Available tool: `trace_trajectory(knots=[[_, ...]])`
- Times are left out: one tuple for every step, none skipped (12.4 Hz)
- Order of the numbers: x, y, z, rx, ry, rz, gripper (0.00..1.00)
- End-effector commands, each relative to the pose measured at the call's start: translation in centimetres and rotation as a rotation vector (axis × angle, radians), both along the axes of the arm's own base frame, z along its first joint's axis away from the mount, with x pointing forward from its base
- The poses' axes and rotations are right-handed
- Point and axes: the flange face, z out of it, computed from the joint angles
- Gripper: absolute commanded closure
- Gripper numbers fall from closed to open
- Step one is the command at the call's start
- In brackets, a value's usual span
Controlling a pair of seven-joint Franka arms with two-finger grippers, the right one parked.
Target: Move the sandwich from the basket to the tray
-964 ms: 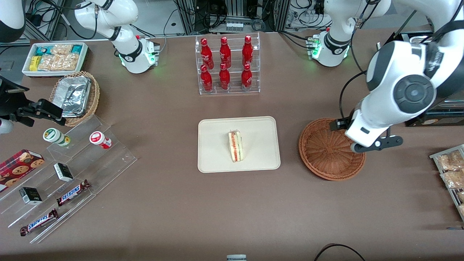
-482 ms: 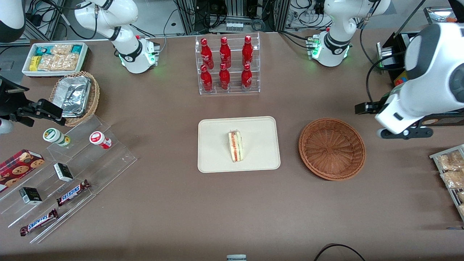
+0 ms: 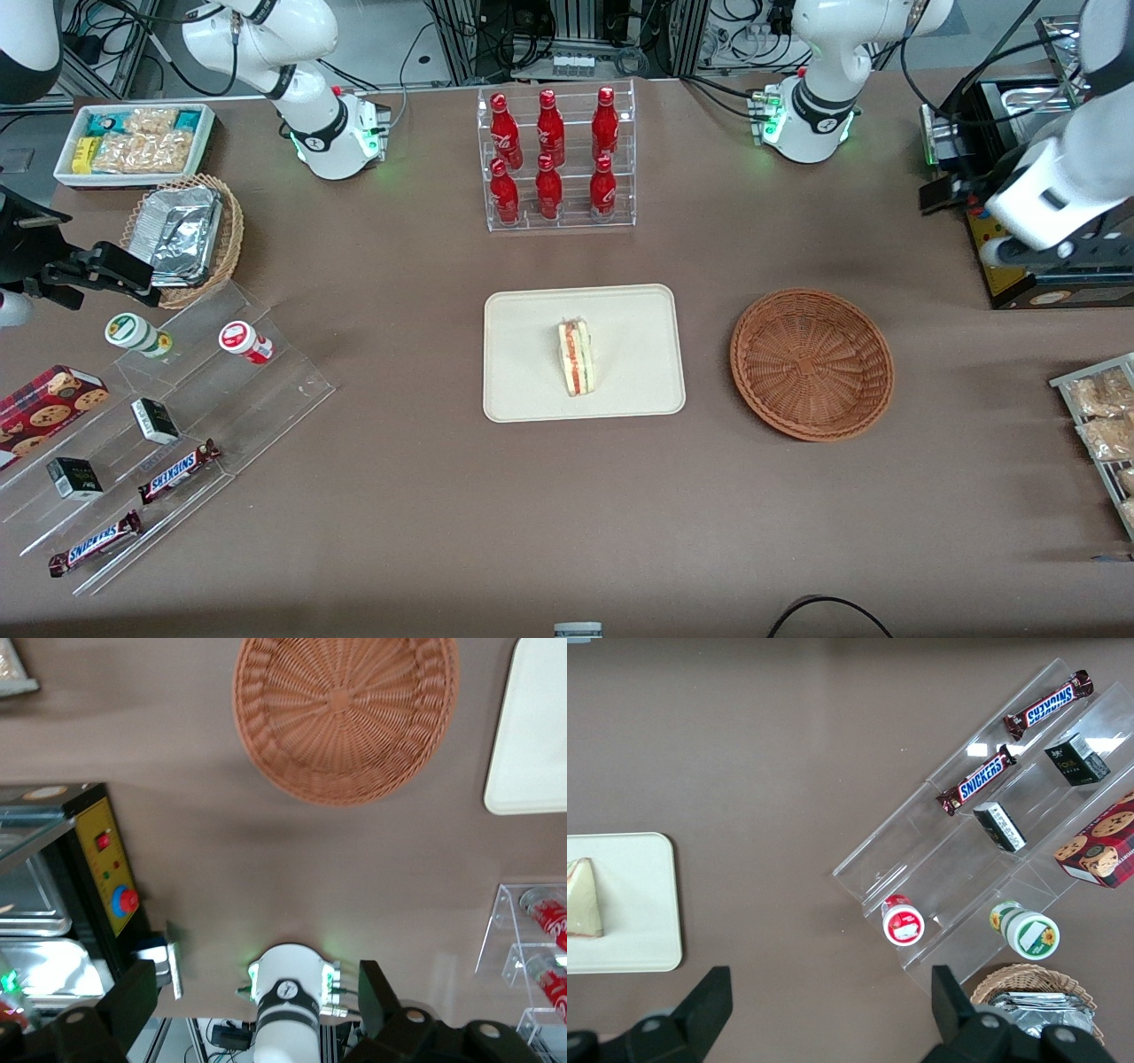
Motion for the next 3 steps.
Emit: trace_trajectory(knots=[[-2.1,2.38,1.79,-0.024,-0.013,-0.001,0.0],[-2.11,2.92,1.89,-0.025,-0.018,0.01,0.0],[-1.98,3.0,1.94,-0.025,-0.029,0.012,0.0]])
